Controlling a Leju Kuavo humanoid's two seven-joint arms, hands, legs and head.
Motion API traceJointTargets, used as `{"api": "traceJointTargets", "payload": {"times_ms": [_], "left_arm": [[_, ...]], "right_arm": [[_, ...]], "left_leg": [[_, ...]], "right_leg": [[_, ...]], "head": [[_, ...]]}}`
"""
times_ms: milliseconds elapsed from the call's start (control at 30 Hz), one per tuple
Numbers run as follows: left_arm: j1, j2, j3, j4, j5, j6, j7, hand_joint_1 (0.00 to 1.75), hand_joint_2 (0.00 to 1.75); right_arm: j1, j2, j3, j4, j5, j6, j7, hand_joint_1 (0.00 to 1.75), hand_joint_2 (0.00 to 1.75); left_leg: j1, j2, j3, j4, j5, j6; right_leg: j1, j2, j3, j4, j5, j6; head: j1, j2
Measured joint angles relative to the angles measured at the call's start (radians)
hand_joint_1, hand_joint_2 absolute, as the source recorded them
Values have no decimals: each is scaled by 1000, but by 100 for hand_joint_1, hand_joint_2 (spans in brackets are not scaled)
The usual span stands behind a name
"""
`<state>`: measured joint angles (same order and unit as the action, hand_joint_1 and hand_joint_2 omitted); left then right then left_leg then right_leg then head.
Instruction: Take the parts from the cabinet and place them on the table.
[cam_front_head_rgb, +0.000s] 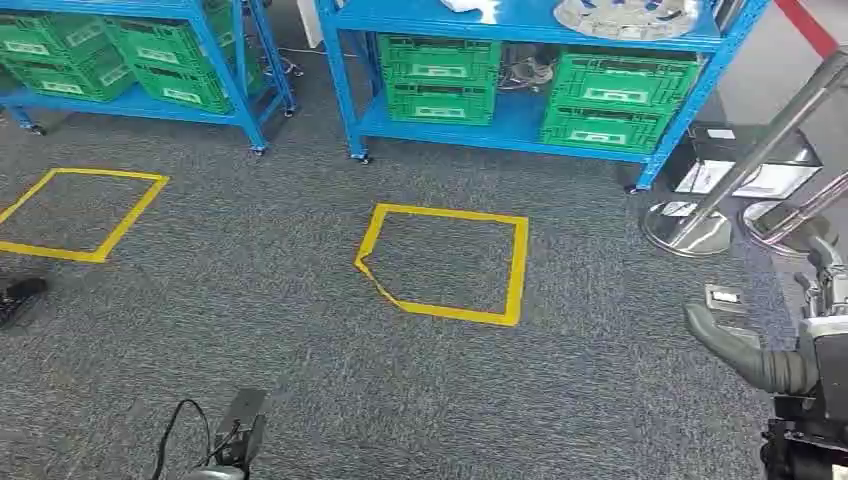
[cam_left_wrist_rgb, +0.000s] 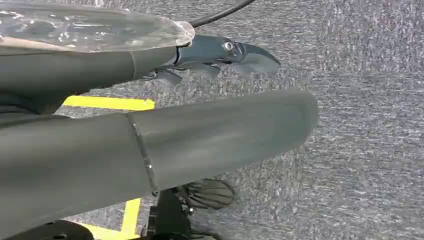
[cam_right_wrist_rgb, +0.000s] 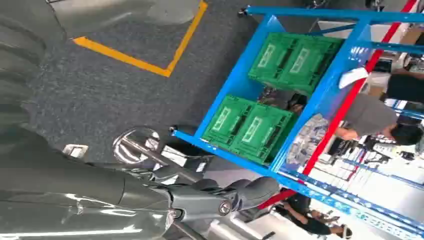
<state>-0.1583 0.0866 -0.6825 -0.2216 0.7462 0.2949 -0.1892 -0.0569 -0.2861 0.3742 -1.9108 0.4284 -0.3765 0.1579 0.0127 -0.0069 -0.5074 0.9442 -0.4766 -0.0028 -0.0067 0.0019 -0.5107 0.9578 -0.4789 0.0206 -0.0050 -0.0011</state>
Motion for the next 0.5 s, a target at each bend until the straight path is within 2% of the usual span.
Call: {"api": "traceJointTargets", "payload": {"times_ms": [300, 500], "left_arm": [[0, 0, 0, 0, -6, 0, 1, 0, 0], [0, 0, 0, 0, -6, 0, 5, 0, 0]], "right_arm": [[-4, 3, 0, 18, 9, 14, 15, 0, 175], [-28, 3, 0, 25, 73, 58, 87, 0, 175]], "left_leg": [[0, 0, 0, 0, 0, 0], [0, 0, 0, 0, 0, 0]], "right_leg": [[0, 0, 0, 0, 0, 0], [0, 0, 0, 0, 0, 0]], "head": [[0, 0], [0, 0]]}}
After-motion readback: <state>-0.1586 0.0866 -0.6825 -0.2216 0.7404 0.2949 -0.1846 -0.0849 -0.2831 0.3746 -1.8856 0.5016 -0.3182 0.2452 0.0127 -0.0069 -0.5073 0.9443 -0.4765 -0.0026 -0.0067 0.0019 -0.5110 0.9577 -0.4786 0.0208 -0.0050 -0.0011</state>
